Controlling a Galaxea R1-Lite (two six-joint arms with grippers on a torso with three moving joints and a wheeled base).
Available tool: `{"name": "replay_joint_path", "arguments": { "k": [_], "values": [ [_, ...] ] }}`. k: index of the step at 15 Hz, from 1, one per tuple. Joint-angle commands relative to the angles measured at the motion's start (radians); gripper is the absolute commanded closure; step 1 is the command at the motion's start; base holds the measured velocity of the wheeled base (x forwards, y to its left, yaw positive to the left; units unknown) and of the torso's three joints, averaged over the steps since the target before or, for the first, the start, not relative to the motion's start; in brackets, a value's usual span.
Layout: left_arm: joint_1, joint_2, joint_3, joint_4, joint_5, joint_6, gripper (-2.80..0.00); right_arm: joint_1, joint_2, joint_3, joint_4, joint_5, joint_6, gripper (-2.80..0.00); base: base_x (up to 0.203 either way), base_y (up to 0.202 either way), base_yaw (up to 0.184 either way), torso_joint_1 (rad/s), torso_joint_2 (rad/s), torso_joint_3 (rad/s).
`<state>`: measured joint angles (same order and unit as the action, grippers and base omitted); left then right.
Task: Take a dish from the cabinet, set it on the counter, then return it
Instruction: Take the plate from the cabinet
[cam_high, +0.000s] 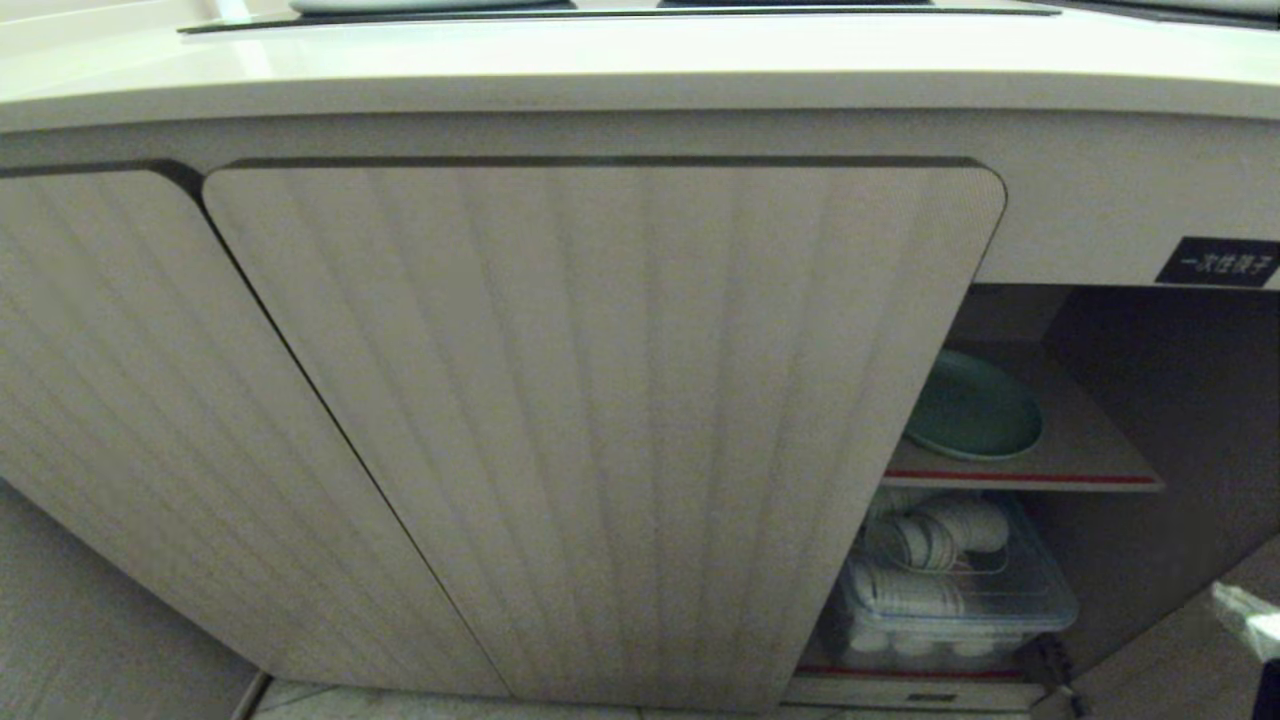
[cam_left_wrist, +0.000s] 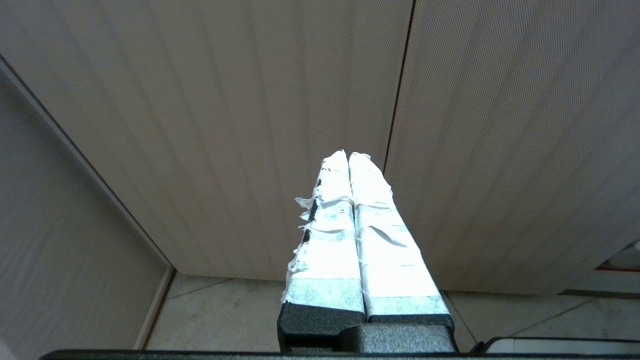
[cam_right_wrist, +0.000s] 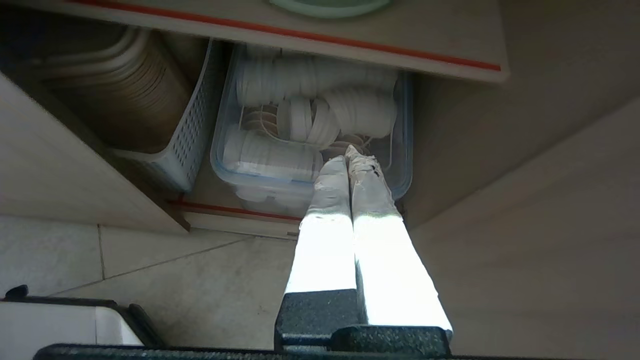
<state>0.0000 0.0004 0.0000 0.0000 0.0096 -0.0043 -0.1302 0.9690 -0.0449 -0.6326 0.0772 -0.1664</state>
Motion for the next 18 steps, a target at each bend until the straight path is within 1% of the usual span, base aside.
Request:
{"name": "replay_joint_path", "arguments": {
  "k": [1, 6, 11, 15, 18],
  "values": [
    [0.0, 0.0, 0.0, 0.0, 0.001, 0.0, 0.0, 0.0, 0.074, -0.034, -0.018, 0.001, -0.012, 0.0, 0.0, 0.0, 0.0, 0.0, 0.0, 0.0],
    [0.0, 0.0, 0.0, 0.0, 0.0, 0.0, 0.0, 0.0, 0.229, -0.043, -0.2, 0.001, -0.053, 0.0, 0.0, 0.0, 0.0, 0.0, 0.0, 0.0],
    [0.0, 0.0, 0.0, 0.0, 0.001, 0.0, 0.0, -0.003, 0.368, -0.075, -0.298, 0.001, -0.053, 0.0, 0.0, 0.0, 0.0, 0.0, 0.0, 0.0],
    [0.0, 0.0, 0.0, 0.0, 0.001, 0.0, 0.0, -0.008, 0.444, -0.151, -0.322, 0.0, -0.053, 0.0, 0.0, 0.0, 0.0, 0.0, 0.0, 0.0],
    [0.0, 0.0, 0.0, 0.0, 0.0, 0.0, 0.0, -0.011, 0.487, -0.16, -0.364, 0.0, -0.054, 0.0, 0.0, 0.0, 0.0, 0.0, 0.0, 0.0]
  ]
}}
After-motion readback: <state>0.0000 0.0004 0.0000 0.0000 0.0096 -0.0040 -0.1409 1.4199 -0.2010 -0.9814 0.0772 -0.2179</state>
